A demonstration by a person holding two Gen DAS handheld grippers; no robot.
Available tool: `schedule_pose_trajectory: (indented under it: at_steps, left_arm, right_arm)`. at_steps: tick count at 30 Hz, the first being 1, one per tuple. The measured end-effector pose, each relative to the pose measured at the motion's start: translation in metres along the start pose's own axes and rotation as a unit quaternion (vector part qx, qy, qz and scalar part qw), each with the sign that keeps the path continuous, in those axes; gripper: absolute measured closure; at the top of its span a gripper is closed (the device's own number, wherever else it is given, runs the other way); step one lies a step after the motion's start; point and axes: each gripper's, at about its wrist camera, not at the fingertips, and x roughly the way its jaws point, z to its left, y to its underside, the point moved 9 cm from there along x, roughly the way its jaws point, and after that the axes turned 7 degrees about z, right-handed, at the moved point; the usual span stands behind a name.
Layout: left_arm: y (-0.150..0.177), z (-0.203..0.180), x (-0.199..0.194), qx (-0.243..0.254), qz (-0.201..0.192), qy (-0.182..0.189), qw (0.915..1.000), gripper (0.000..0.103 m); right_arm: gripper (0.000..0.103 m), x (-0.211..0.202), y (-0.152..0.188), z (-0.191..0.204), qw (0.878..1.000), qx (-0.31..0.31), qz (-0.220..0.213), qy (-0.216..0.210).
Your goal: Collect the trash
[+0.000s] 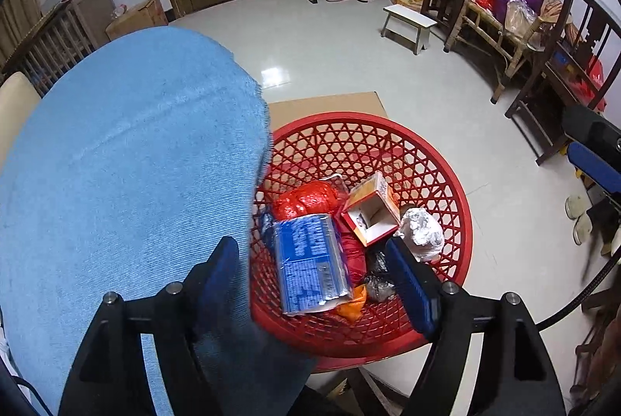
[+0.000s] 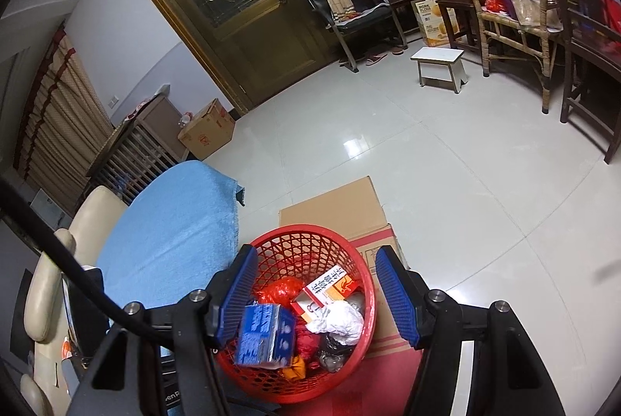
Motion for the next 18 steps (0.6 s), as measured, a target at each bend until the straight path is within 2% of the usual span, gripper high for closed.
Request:
schedule_pose_trajectory:
  at_steps: [18]
  left_arm:
    - [0.021,0.055,-0.053,-0.060,-0.063,0.007,0.9962,0.025]
  right_arm:
    - [0.036,0.001,0.032,0.060,0.998,-0.061,0.018,-0.008]
